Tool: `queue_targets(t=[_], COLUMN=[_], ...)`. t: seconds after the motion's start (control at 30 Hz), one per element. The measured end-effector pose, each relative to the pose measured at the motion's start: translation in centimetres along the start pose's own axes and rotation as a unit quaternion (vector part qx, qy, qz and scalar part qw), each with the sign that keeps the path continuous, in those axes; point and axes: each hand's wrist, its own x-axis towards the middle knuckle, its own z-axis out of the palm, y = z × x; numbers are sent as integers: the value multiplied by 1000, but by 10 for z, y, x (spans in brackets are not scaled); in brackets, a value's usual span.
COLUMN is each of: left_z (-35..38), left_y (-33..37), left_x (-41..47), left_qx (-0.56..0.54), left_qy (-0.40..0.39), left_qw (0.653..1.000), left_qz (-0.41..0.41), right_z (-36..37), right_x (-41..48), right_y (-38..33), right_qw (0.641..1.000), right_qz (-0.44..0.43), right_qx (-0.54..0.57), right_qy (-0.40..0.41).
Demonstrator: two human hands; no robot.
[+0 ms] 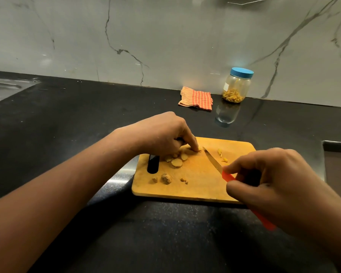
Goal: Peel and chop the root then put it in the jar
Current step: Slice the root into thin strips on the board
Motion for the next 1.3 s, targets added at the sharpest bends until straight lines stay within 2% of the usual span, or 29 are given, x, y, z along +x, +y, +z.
queue_targets(t=[0.13,0.27,0.77,1.1,1.3], left_z=[-2,-4,-6,-4,-3], left_y=[1,4,6,5,1], left_x=[-1,-2,-3,0,-2], left_qx=[8,21,26,-2,-46], left_qy=[-7,-3,-21,-17,-14], left_qw=[1000,1000,999,1000,999], left_qz=[2,15,4,-5,4], right_z=[1,10,14,15,0], right_x=[2,9,15,26,1], right_y=[1,2,4,6,5], right_qw=[999,998,1000,999,1000], right_qz=[-11,-12,1,-2,-2], right_qx=[-9,-16,15,-35,-5], right_qy=[43,52,14,-14,-12])
